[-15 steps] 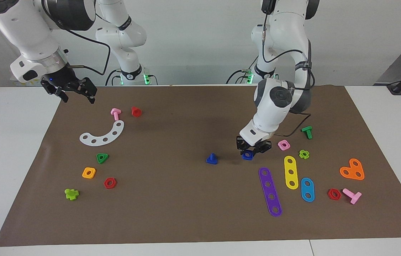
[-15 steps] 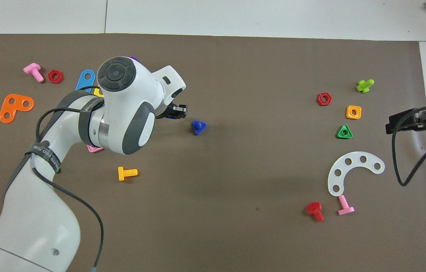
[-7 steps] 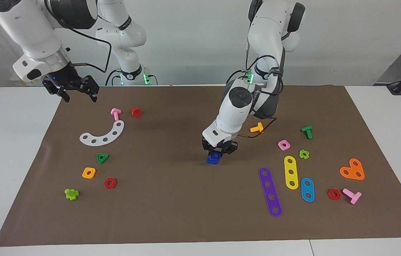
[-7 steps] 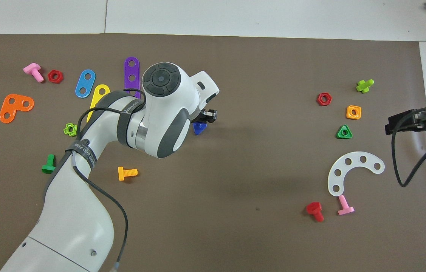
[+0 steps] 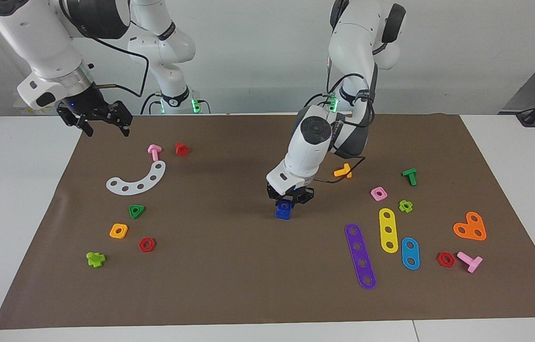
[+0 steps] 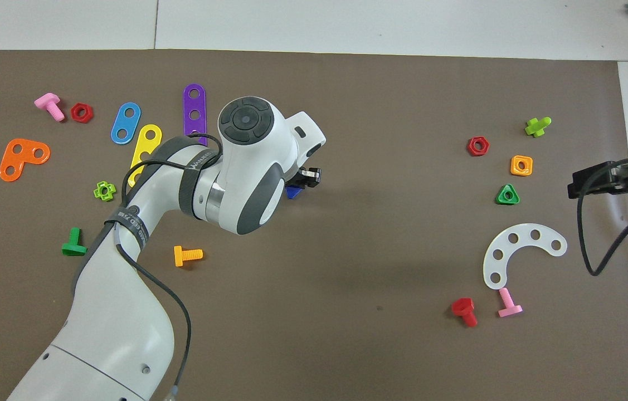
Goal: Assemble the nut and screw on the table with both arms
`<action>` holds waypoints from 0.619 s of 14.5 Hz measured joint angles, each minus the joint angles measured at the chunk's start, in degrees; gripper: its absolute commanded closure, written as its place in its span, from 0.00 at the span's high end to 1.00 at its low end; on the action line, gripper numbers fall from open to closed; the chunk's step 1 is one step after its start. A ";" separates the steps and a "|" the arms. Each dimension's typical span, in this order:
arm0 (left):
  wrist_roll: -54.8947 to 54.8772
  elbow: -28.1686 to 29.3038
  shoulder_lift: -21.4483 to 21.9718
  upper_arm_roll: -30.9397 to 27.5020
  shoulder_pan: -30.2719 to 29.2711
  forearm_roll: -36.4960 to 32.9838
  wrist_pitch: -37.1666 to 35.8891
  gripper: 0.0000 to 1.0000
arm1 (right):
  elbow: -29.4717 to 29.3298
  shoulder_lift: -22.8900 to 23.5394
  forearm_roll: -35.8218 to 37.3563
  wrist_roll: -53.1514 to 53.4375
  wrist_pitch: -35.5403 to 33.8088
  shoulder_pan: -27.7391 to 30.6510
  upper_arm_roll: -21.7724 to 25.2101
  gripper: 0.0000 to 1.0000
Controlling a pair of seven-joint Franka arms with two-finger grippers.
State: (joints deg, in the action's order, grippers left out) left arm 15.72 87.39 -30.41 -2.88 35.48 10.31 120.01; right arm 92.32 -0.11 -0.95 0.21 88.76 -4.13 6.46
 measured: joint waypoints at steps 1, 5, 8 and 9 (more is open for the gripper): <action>0.08 0.03 -0.07 -0.03 0.10 0.00 -0.11 0.39 | 0.00 0.00 0.00 0.00 0.00 0.00 0.00 1.00; 0.12 0.37 -0.15 -0.02 0.40 0.00 -0.41 0.38 | 0.02 -0.01 0.00 0.00 0.00 0.00 0.00 1.00; 0.12 1.05 -0.15 -0.02 0.55 0.00 -0.40 0.37 | 0.02 -0.01 0.00 0.00 0.00 0.00 0.00 1.00; 0.13 1.26 -0.15 -0.03 0.64 0.00 -0.39 0.37 | 0.02 -0.01 0.00 0.00 0.00 0.00 0.00 1.00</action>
State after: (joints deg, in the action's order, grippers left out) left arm 15.85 88.65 -30.56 -2.91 36.12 10.31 119.61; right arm 92.34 -0.12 -0.95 0.20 88.76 -4.13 6.46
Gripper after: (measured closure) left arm 0.533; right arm 0.000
